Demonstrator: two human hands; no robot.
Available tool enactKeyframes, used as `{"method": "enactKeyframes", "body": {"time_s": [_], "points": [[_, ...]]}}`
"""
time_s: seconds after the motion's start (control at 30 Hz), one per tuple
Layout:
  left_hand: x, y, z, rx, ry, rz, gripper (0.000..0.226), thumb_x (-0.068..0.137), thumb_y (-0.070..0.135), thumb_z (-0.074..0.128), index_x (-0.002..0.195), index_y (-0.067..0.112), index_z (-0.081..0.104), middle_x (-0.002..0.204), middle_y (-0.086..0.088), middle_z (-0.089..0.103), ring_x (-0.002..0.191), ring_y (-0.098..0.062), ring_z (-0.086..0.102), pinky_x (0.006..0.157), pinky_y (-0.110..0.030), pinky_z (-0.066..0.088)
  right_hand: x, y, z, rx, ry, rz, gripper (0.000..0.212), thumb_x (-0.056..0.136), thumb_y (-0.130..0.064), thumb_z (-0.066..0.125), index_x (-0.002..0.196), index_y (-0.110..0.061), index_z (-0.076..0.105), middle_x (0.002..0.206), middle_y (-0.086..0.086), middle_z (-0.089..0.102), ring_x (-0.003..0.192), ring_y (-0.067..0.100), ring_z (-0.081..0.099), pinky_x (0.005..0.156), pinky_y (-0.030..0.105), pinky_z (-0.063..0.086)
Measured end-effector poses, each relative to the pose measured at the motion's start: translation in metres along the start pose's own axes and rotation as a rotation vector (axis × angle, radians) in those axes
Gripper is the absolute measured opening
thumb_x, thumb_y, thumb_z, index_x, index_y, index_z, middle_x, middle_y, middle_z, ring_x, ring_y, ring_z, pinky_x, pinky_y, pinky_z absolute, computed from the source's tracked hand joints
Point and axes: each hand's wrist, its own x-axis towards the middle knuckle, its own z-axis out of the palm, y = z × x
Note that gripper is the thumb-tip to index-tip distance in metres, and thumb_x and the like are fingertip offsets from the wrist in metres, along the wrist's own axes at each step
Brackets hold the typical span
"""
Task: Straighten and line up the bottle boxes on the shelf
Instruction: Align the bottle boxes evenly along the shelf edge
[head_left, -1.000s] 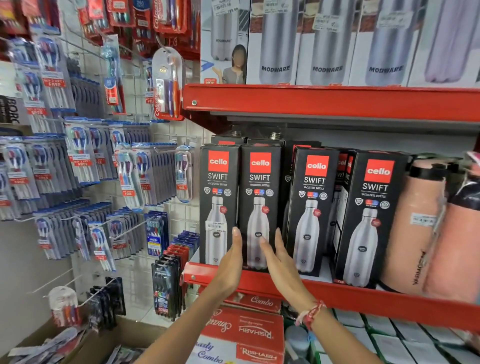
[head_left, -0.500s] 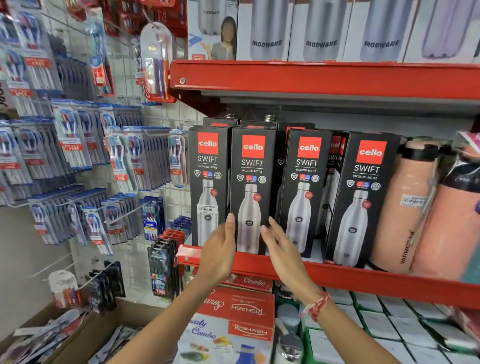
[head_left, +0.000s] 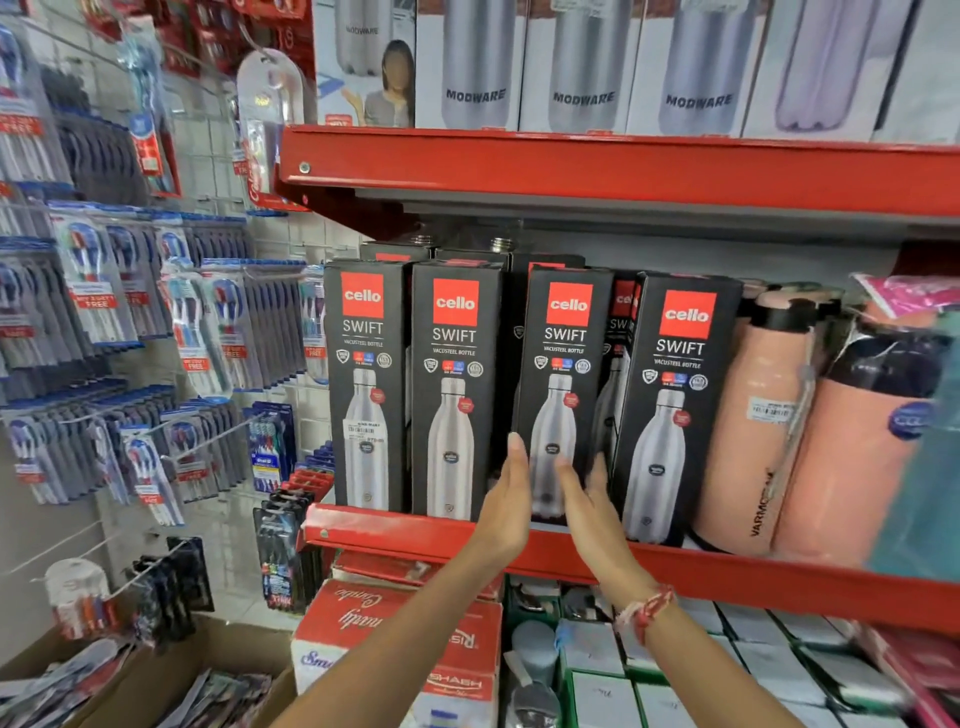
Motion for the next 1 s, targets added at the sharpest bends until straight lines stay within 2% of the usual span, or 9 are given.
{"method": "enactKeyframes", "body": {"time_s": [0.2, 0.33, 0.43, 0.57, 0.67, 0.7, 0.77, 0.9, 1.0], "points": [[-0.007, -0.013, -0.001, -0.129, 0.118, -0.001, 0.124, 0.05, 0.102, 0.012, 0.149, 0.028, 0.024, 0.158, 0.002, 0.027, 0.143, -0.016, 0.026, 0.114, -0.035, 0.016, -0.014, 0.008, -0.002, -0.214, -0.012, -0.083, 0.077, 0.089, -0.057, 0.04, 0.152, -0.026, 0.009, 0.153, 0.002, 0.033, 0.137, 0.023, 0.036, 0.099, 0.034, 0.033], [-0.013, -0.02, -0.01, -0.122, 0.143, 0.023, 0.129, 0.049, 0.102, 0.012, 0.15, 0.024, 0.023, 0.159, 0.0, 0.024, 0.145, -0.018, 0.023, 0.121, -0.043, 0.013, -0.026, 0.009, -0.007, -0.217, -0.019, -0.113, 0.073, 0.086, -0.057, 0.035, 0.151, -0.032, 0.013, 0.109, 0.002, 0.068, 0.095, 0.008, 0.062, 0.069, 0.024, 0.042], [-0.021, -0.02, -0.012, -0.079, 0.138, 0.044, 0.13, 0.049, 0.102, 0.009, 0.151, 0.023, 0.02, 0.16, 0.0, 0.021, 0.147, -0.019, 0.02, 0.122, -0.047, 0.011, -0.032, 0.008, -0.011, -0.16, -0.014, -0.13, 0.066, 0.089, -0.05, 0.037, 0.15, -0.031, 0.02, 0.123, 0.021, 0.059, 0.103, 0.022, 0.057, 0.084, 0.037, 0.048], [-0.031, -0.016, -0.015, -0.044, 0.11, 0.058, 0.13, 0.05, 0.101, 0.006, 0.151, 0.021, 0.02, 0.16, -0.002, 0.023, 0.146, -0.019, 0.021, 0.122, -0.048, 0.012, -0.033, 0.01, -0.018, -0.139, -0.064, -0.141, 0.062, 0.092, -0.047, 0.038, 0.15, -0.031, 0.022, 0.126, 0.024, 0.055, 0.109, 0.026, 0.054, 0.095, 0.042, 0.042], [-0.034, -0.013, -0.01, 0.117, 0.227, 0.154, 0.106, 0.067, 0.092, 0.005, 0.129, 0.022, 0.055, 0.131, -0.002, 0.059, 0.122, -0.015, 0.052, 0.109, -0.04, 0.033, -0.034, 0.012, -0.025, -0.091, -0.096, -0.173, 0.056, 0.095, -0.044, 0.04, 0.148, -0.027, 0.03, 0.136, 0.009, 0.055, 0.12, 0.014, 0.053, 0.095, 0.027, 0.042], [-0.037, -0.011, -0.004, 0.207, 0.333, 0.255, 0.09, 0.077, 0.085, 0.006, 0.109, 0.022, 0.063, 0.112, 0.001, 0.064, 0.104, -0.01, 0.056, 0.097, -0.035, 0.037, -0.035, 0.012, -0.028, -0.069, -0.06, -0.212, 0.052, 0.096, -0.04, 0.041, 0.145, -0.025, 0.036, 0.137, 0.003, 0.055, 0.119, 0.007, 0.052, 0.092, 0.016, 0.037], [-0.04, -0.006, 0.011, 0.285, 0.483, 0.419, 0.073, 0.09, 0.069, 0.013, 0.101, 0.015, 0.061, 0.104, -0.001, 0.062, 0.096, -0.009, 0.052, 0.086, -0.028, 0.036, -0.037, 0.013, -0.037, -0.046, 0.121, -0.297, 0.041, 0.097, -0.031, 0.045, 0.136, -0.02, 0.048, 0.129, -0.003, 0.059, 0.112, 0.004, 0.054, 0.085, 0.006, 0.035], [-0.037, 0.004, 0.045, 0.033, 0.163, 0.331, 0.067, 0.09, 0.065, 0.019, 0.114, 0.021, 0.063, 0.118, 0.002, 0.065, 0.109, -0.009, 0.058, 0.096, -0.025, 0.042, -0.037, 0.017, -0.061, -0.07, 0.483, -0.388, 0.04, 0.093, -0.019, 0.052, 0.131, -0.009, 0.046, 0.125, 0.002, 0.046, 0.122, 0.022, 0.043, 0.103, 0.032, 0.034], [-0.029, 0.003, 0.07, 0.088, 0.001, 0.207, 0.074, 0.087, 0.073, 0.013, 0.137, 0.03, 0.046, 0.142, 0.007, 0.05, 0.133, -0.011, 0.041, 0.107, -0.02, 0.023, -0.032, 0.027, -0.077, -0.124, 0.481, -0.284, 0.057, 0.093, -0.028, 0.052, 0.143, -0.009, 0.032, 0.145, 0.012, 0.034, 0.134, 0.026, 0.029, 0.111, 0.043, 0.026]]}}
